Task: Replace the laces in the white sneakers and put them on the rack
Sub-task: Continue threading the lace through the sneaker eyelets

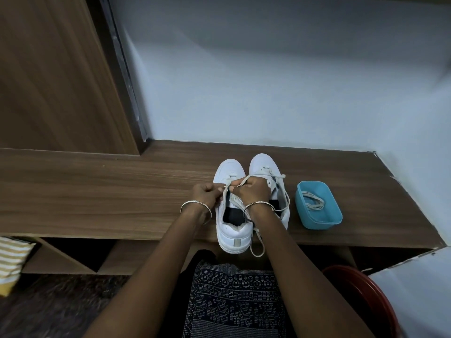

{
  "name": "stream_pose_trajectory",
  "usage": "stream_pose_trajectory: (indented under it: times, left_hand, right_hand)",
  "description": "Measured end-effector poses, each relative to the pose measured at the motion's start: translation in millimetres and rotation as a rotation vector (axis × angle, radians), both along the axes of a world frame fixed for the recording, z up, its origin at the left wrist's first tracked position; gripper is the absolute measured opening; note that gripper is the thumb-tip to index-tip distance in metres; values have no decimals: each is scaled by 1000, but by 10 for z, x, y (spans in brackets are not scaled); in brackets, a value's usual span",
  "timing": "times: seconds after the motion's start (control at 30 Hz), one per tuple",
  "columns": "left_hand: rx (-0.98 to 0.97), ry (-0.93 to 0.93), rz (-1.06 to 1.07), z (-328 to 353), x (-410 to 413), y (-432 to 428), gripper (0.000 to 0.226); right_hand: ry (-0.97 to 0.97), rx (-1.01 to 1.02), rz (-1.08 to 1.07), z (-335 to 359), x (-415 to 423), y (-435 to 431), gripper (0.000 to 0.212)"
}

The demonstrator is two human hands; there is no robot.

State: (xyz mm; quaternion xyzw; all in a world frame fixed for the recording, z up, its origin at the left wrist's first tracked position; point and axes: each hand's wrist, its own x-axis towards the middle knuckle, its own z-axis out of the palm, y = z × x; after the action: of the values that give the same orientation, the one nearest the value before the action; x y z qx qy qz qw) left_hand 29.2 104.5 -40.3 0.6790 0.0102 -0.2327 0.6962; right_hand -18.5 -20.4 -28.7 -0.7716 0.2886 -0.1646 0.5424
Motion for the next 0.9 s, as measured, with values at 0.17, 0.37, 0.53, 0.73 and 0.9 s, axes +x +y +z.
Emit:
stream_pose_trajectory:
  times: [0.17, 0.37, 0.53, 0.73, 0.9]
  left_hand:
    - [244, -187, -6, -39, 76, -11, 13]
    - [-208, 150, 254, 52, 42, 92, 26]
    - [-748, 439, 401, 84, 92, 541, 29]
    - [-303, 135, 394, 8, 195, 870, 25]
    - [501, -441, 122, -50, 225, 904, 17]
  right_hand:
    - [-4, 88, 59, 12, -53, -46, 26]
    - [3, 151, 114, -6, -75, -39, 36]
    - [24, 134, 135, -41, -114, -21, 41]
    - [1, 189, 101, -33, -155, -5, 47]
    - [35, 158, 85, -39, -153, 2, 46]
